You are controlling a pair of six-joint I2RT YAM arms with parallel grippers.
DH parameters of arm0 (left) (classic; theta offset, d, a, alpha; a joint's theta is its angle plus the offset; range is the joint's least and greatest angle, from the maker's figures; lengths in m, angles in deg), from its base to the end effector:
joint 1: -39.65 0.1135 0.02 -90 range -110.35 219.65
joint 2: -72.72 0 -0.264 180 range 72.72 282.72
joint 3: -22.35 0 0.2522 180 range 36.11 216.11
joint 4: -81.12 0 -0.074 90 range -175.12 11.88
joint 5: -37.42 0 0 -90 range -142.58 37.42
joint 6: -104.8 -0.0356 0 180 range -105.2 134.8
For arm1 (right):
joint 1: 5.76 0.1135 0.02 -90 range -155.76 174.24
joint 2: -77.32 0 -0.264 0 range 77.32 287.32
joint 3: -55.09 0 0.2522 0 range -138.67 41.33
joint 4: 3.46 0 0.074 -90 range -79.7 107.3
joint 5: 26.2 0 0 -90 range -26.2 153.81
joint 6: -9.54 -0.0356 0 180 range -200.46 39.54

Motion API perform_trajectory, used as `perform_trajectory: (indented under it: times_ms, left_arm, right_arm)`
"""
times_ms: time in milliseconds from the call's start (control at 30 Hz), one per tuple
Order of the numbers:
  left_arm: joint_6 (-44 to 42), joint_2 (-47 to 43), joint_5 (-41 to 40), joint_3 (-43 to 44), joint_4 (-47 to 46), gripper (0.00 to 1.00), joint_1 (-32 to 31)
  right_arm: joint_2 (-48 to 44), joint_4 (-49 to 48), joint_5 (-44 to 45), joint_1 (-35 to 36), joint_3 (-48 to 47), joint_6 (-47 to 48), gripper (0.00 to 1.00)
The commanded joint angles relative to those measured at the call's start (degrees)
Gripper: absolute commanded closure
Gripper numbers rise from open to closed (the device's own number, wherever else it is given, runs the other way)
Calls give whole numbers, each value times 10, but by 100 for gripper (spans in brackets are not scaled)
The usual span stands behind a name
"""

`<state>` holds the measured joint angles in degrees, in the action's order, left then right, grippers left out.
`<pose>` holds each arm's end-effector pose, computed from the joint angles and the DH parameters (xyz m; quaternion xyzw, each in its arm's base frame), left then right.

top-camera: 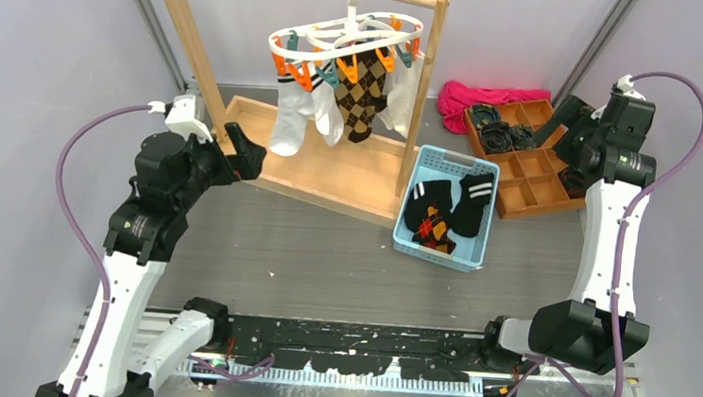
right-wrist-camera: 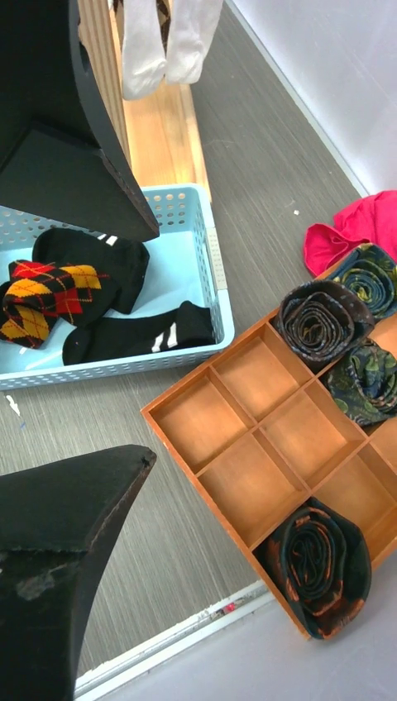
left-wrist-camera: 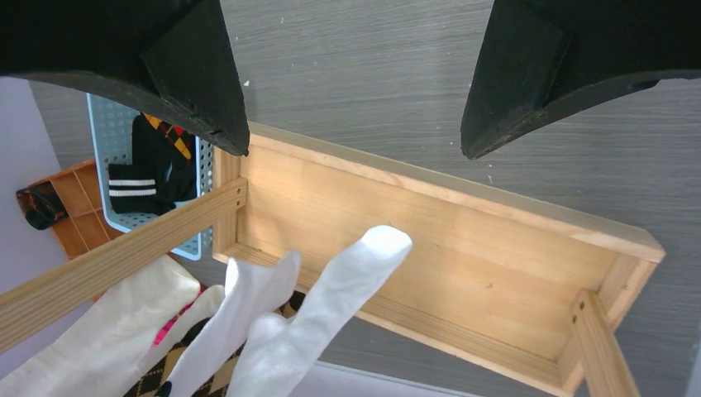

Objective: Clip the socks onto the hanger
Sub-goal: Pick up the sock from the bin.

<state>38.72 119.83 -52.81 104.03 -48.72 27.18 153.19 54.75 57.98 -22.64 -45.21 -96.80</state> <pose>0.1500 -0.0330 0.4206 -0.0807 0.7924 -0.1873 0.5749 0.2653 -0.0767 0.4130 0.2289 0.8510 0.0426 0.4708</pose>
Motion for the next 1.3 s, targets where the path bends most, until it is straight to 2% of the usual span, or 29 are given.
perform_trajectory:
  times_ms: [0, 167, 267, 367, 533, 633, 800, 933, 1000, 1100, 1267]
  left_arm:
    - [22, 16, 37, 20, 7, 0, -5]
    - [47, 22, 76, 3, -15, 0, -6]
    - [65, 20, 98, -16, -30, 0, -6]
    - [86, 16, 121, -48, -57, 0, -7]
    - [141, 18, 162, -132, -137, 0, -6]
    - [162, 25, 169, -193, -192, 0, -6]
    - [192, 22, 154, -293, -316, 0, -6]
    - [214, 31, 151, -322, -358, 0, -6]
    - [224, 41, 157, -330, -374, 0, -6]
    - [235, 55, 164, -333, -398, 1, -6]
    - [246, 83, 179, -326, -431, 4, -6]
  right_arm:
    - [-15, 5, 31, 4, -34, 5, 0]
    - [-11, 8, 10, 4, -41, 12, 0]
    - [-24, -22, -38, 5, -23, 33, 0]
    - [-44, -49, -170, 8, 9, 113, 0]
    - [-59, -5, -373, 33, 44, 277, 0]
    - [-51, -2, -448, 38, 74, 311, 0]
    - [4, 24, -463, 44, 76, 329, 0]
    - [44, 78, -377, 98, 53, 361, 0]
    - [64, 89, -349, 126, 44, 344, 1]
    - [82, 59, -323, 136, 51, 274, 10]
    - [107, 1, -247, 166, 92, 185, 35]
